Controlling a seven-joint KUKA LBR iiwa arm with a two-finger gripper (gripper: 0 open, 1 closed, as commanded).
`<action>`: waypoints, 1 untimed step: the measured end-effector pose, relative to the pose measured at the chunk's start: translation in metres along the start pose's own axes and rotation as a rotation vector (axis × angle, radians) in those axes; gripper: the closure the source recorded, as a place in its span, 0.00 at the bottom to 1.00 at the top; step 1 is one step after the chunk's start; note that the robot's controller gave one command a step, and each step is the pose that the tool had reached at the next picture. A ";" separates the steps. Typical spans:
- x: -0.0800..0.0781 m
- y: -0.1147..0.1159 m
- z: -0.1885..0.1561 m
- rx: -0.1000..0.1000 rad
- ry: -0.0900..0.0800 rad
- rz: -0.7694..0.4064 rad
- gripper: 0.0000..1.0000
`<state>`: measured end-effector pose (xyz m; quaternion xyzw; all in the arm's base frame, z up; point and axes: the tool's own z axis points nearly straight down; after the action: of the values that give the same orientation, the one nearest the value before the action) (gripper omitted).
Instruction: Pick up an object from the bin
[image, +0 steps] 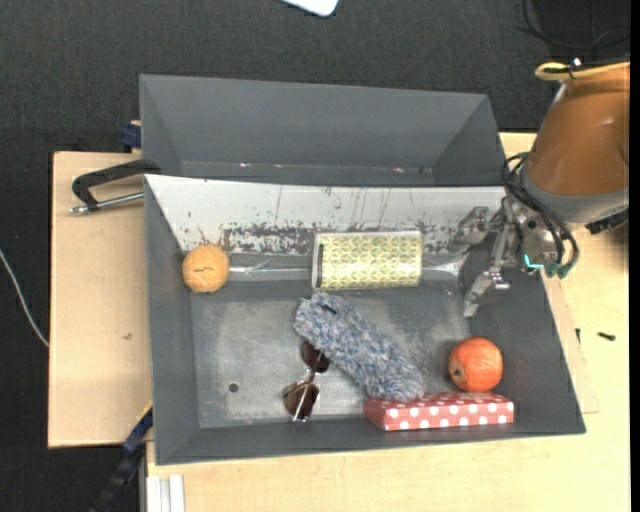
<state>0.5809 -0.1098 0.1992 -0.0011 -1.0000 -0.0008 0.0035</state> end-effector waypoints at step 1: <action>-0.002 0.001 -0.005 0.002 -0.009 -0.003 0.00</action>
Offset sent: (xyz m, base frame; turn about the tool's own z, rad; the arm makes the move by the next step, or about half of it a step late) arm -0.0031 0.0772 -0.1292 -0.3201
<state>0.5826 -0.1091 0.2038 0.0004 -1.0000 0.0000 -0.0008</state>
